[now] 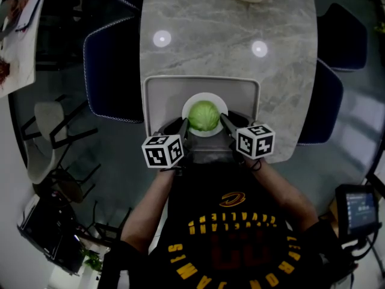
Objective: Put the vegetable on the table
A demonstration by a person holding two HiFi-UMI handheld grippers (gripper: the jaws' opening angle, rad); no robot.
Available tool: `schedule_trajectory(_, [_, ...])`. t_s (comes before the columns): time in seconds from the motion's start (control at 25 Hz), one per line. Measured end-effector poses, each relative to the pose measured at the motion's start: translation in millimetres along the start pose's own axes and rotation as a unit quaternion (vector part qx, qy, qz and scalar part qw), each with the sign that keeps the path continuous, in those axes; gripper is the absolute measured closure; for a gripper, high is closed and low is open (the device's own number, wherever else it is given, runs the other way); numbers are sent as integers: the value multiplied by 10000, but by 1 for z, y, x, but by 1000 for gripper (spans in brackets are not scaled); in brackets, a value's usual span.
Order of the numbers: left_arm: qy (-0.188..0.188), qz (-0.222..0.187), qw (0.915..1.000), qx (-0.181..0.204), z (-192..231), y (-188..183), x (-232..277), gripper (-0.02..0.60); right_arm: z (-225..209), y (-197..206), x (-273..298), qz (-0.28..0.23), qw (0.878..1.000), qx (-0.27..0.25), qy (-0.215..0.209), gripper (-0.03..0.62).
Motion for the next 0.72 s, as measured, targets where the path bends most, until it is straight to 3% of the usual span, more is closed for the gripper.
schedule_trajectory(0.08, [59,8,10000,-32,1,0,1,523,-2,0,0,-10,10000,48,36,526])
schedule_trajectory(0.72, [714,205,9926,-962,10,-3,13,545,-20,-1,2,-12,9982,500,-316,543])
Point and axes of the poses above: the fingertips, and each gripper's own axes: x forward along the fingers, z to its left, y out of its underside, the point moved 10 cm from there along -x, backward along the fingers, and after that the axes turned 9 degrees about z, right-handed, at the moved point
